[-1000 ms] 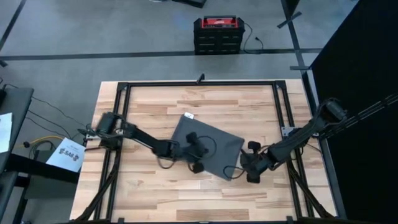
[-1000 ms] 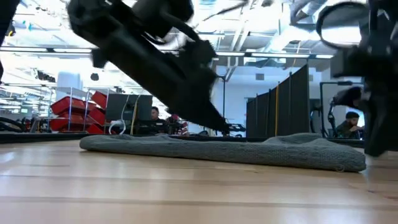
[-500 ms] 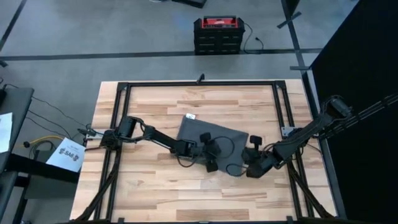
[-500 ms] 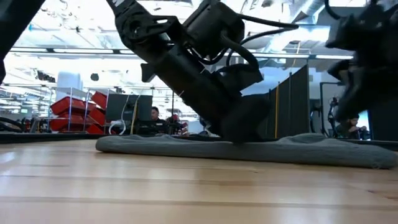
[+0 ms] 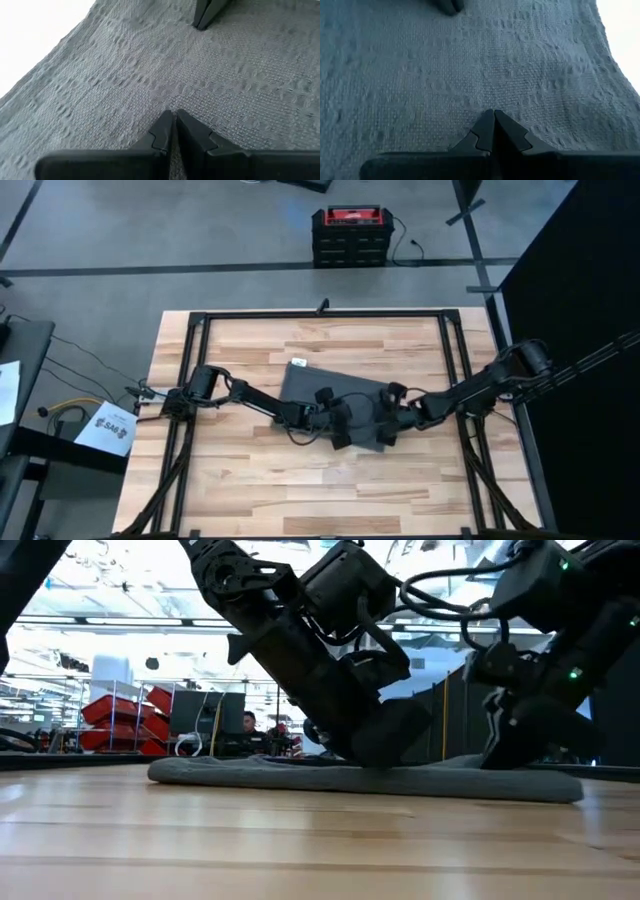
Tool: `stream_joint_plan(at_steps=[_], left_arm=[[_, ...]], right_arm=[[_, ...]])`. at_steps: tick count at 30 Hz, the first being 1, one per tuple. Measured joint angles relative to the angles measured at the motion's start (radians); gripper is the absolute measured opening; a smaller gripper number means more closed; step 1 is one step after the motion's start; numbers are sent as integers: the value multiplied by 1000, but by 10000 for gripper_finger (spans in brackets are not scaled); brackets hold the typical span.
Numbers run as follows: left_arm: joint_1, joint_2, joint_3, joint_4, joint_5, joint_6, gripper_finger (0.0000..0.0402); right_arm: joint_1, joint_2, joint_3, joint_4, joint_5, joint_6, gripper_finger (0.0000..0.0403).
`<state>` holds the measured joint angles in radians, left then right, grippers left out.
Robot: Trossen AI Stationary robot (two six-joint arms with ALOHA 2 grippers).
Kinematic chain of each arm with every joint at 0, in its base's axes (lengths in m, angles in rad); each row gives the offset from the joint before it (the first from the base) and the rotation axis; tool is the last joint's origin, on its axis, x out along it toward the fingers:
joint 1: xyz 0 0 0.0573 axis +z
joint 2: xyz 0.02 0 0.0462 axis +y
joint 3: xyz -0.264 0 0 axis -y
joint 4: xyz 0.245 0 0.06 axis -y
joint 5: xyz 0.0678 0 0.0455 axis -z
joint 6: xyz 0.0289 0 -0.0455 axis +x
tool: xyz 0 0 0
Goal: Roll towel
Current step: Fold the gray towel
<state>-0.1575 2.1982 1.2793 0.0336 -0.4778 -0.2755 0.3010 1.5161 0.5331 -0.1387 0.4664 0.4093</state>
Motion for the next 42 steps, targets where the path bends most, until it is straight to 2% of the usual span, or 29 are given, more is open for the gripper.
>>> stream_joint_plan(at_steps=[8, 12, 15, 18, 21, 27, 37, 42], left_arm=[[-2, 0, -2, 3, 0, -6, 15], [-5, 1, -3, 12, -6, -1, 15], [-5, 1, -5, 16, -5, -1, 15], [-5, 1, -5, 16, -4, -1, 15], [-5, 1, -4, 8, 1, -23, 15], [-5, 0, -3, -4, 2, -28, 15], [-5, 0, -4, 0, 2, -26, 15], [-5, 0, -4, -2, 2, -26, 15]], right_arm=[[26, -58, 1, -77, 11, -15, 0], [39, -146, 2, -147, 135, -14, 0], [-12, -159, 0, -188, 184, -11, 0], [-84, -138, 1, -172, 181, -22, 0], [-133, -109, 0, -226, 108, -23, 0], [-139, -97, 0, -341, 82, 16, 0], [-150, -160, -3, -278, 190, -44, 0], [-206, -154, -97, -119, 134, -68, 0]])
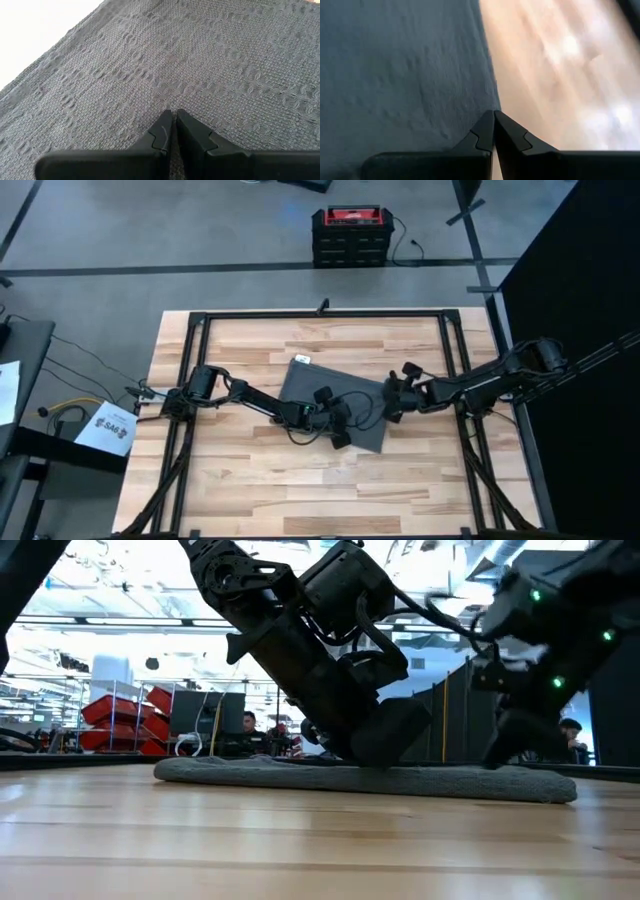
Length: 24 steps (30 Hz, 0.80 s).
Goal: Roll towel
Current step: Fold the gray towel
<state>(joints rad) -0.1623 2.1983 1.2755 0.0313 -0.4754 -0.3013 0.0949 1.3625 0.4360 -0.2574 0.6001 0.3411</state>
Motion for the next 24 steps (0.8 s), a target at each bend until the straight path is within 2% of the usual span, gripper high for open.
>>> stream_joint_plan(at_steps=[3, 8, 12, 16, 19, 24], left_arm=[[0, 0, 0, 0, 1, -1, 15], [0, 0, 0, 0, 2, 0, 15], [1, 0, 0, 2, 2, 1, 15], [2, 0, 0, 2, 3, 1, 15], [2, 0, 0, 3, 3, 1, 15], [2, 0, 0, 3, 3, 1, 15]], right_arm=[[-16, -8, -42, 7, 1, 51, 0], [3, -26, -36, -48, 5, 69, 0], [49, -84, -1, -91, 0, 28, 0], [143, -148, 9, -27, -3, 18, 0], [236, -147, -18, 118, -17, 18, 0], [363, -47, -119, 470, -40, 61, 0]])
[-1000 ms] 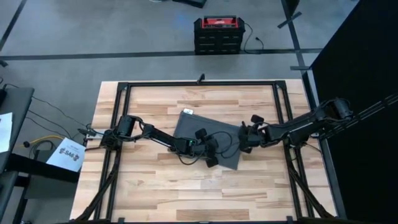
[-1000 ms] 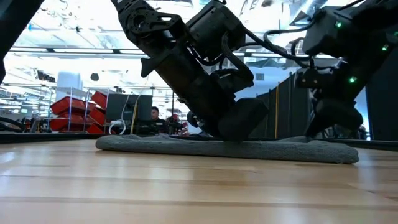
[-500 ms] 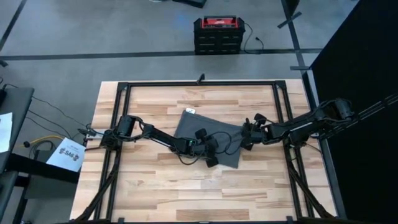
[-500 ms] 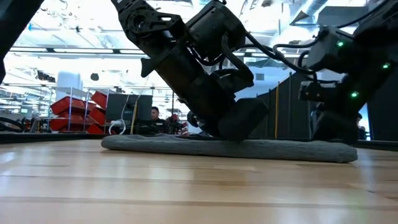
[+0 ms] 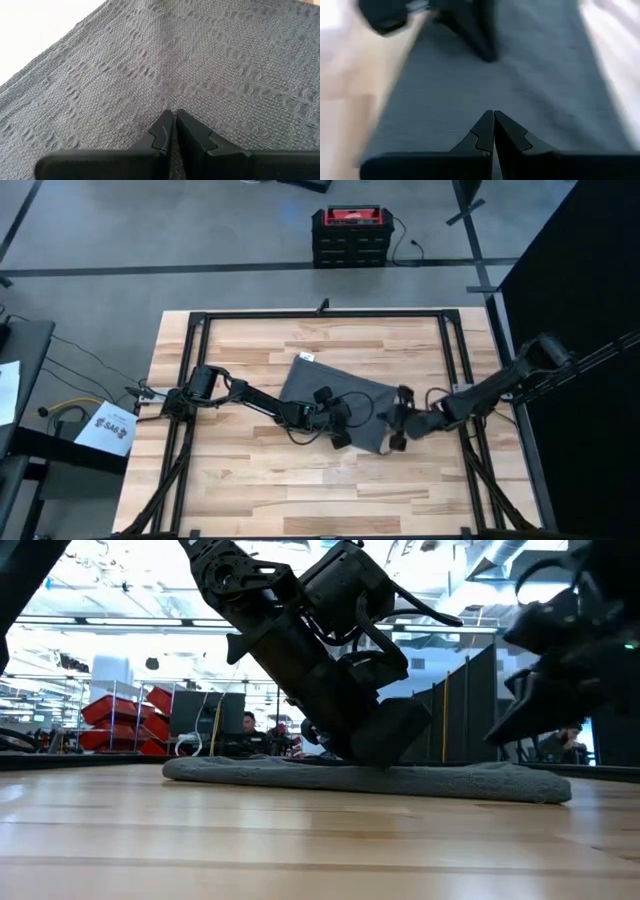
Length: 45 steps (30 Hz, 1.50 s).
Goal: Roll towel
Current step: Fold the gray towel, then roll the gray towel
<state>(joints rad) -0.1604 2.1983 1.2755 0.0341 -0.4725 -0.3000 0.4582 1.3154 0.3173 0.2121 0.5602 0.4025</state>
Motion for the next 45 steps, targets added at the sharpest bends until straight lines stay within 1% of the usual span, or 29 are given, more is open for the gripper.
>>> stream_joint_plan(at_steps=[1, 5, 7, 9, 11, 13, 15, 17, 19, 22, 23, 26, 28, 30, 31, 34, 38, 42, 45], left_arm=[[-1, 0, 0, 0, 0, 0, 15], [-2, 0, 0, 0, -1, 0, 15], [-2, 0, 0, -1, -1, 0, 15], [-2, 0, 0, -1, -1, 3, 15], [-2, -14, 0, -6, 3, 25, 15], [-2, -34, -3, -18, 8, 39, 15], [-2, -70, -9, -45, 19, 57, 15], [-2, -106, -10, -53, 27, 89, 15], [-2, -144, -10, -29, 23, 138, 15], [12, -156, -3, 79, 27, 228, 15], [20, -146, -4, 111, 51, 254, 15], [47, -101, -6, 209, 202, 320, 15], [61, -70, -5, 272, 281, 348, 15], [71, -40, -3, 292, 317, 374, 15], [75, -21, -3, 310, 318, 392, 15], [86, 17, -5, 317, 318, 445, 15], [98, 29, -1, 314, 319, 483, 15], [106, 27, 1, 281, 321, 481, 15], [106, 27, 1, 279, 320, 479, 15]], right_arm=[[21, 30, -17, 36, 1, 27, 0], [84, 144, -37, 74, 25, 115, 0], [102, 176, -35, 105, 43, 125, 0], [110, 181, -35, 124, 40, 111, 0], [116, 157, -27, 98, 21, 90, 0], [122, 106, -9, 31, 5, 79, 0], [127, 40, 19, -71, 2, 76, 0], [125, -25, 43, -199, 2, 113, 0], [123, -75, 49, -288, 3, 163, 0], [123, -107, 45, -322, 2, 211, 0], [123, -102, 40, -322, -2, 222, 0], [122, -63, 28, -326, -15, 252, 0], [122, -26, 22, -320, -14, 263, 4], [121, 23, 20, -304, -11, 270, 15], [121, 44, 21, -284, -4, 276, 24], [109, 129, 25, -174, 16, 282, 60], [90, 229, 29, -43, 39, 274, 105], [83, 244, 30, -29, 51, 265, 132], [82, 210, 24, -39, 51, 227, 140]])
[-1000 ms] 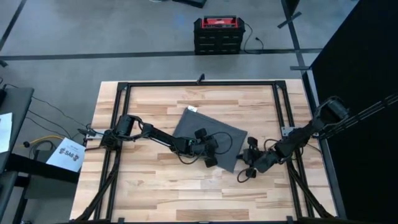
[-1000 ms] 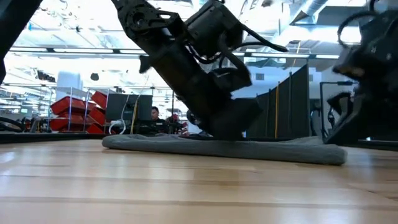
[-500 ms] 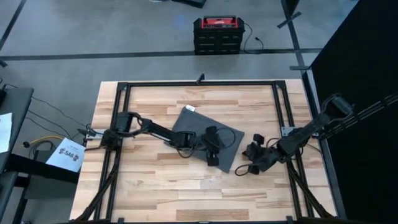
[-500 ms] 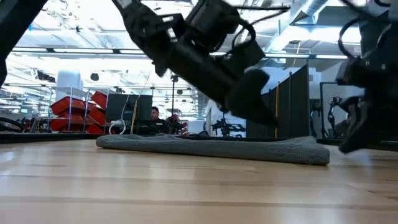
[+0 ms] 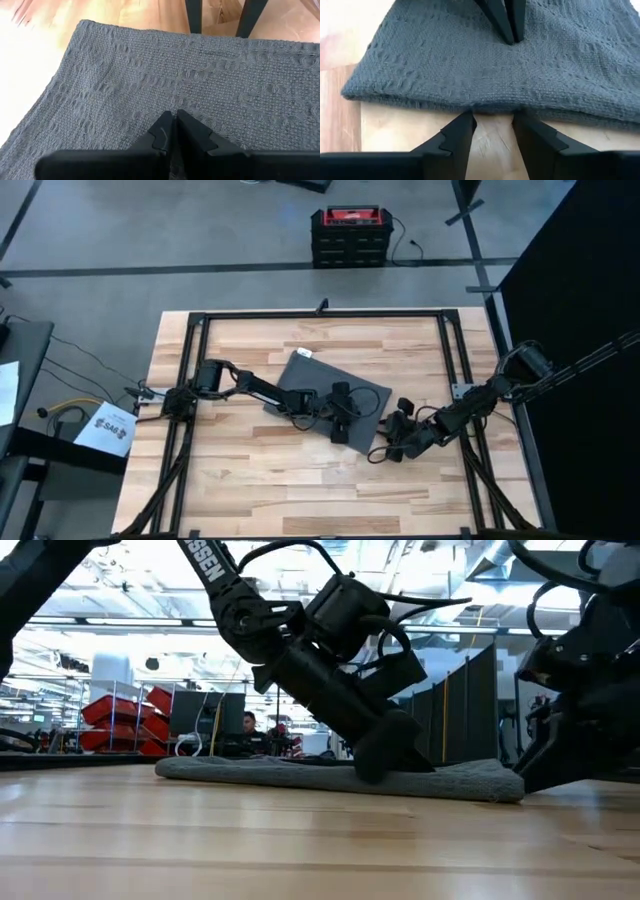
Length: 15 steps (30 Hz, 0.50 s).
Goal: Roll towel
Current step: Roll the gray towel
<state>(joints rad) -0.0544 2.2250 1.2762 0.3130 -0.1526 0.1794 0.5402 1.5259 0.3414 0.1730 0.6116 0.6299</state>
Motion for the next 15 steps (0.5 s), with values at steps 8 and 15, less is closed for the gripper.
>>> stream_joint_plan(at_steps=[8, 15], left_arm=[[0, 0, 0, -3, 0, -12, 15], [-5, 0, -1, -3, -2, -17, 15]], right_arm=[[14, -62, -5, -20, -82, 35, 141], [23, 16, 3, -12, -29, 120, 141]])
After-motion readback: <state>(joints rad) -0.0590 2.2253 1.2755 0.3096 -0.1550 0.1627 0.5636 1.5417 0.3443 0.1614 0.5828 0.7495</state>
